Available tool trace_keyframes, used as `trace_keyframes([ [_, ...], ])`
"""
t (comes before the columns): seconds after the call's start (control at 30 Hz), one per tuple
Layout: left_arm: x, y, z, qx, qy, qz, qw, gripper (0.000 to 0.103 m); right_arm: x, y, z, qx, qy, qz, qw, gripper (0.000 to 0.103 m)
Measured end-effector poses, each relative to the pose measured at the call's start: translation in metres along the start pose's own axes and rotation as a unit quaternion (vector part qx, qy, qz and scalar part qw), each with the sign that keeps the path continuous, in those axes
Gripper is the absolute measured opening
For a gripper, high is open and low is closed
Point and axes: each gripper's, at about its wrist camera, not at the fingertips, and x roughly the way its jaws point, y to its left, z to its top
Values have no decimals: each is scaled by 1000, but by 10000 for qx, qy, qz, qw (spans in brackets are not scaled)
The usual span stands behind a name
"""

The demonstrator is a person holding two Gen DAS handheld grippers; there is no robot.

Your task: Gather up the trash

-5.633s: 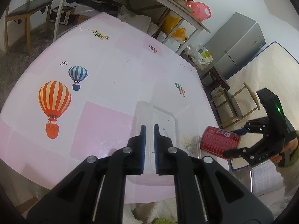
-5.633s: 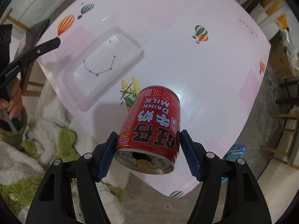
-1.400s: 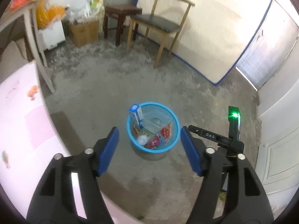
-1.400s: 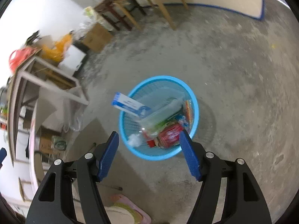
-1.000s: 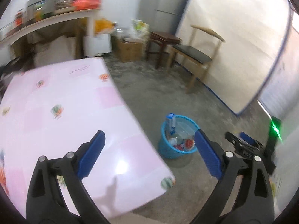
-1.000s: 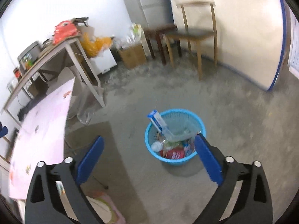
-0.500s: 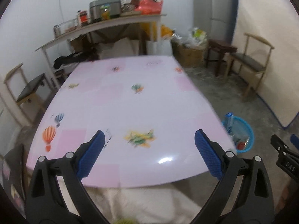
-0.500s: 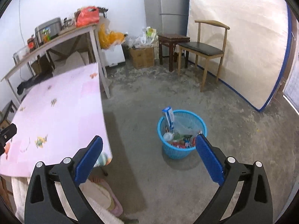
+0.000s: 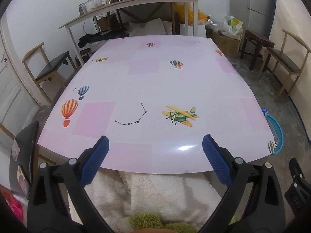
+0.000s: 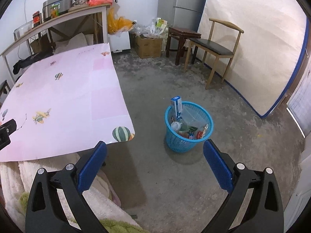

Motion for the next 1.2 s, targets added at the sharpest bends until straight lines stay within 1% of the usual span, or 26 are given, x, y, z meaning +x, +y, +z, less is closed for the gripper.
trace_keyframes([
  [0.2, -2, -8, -4, 133, 20, -61, 9999, 93, 1, 0, -1, -106, -2, -6, 9999, 96],
  [0.4, -7, -15, -4, 264, -75, -148, 9995, 93, 4, -3, 0, -61, 84, 15, 9999, 96],
  [1.0, -13, -25, -9, 483, -118, -296, 9983, 93, 4, -9, 1, 9, 40, -35, 10000, 96],
  [1.2, -13, -25, -10, 479, -106, -305, 9983, 93, 4, -9, 2, 12, 29, -46, 10000, 96],
])
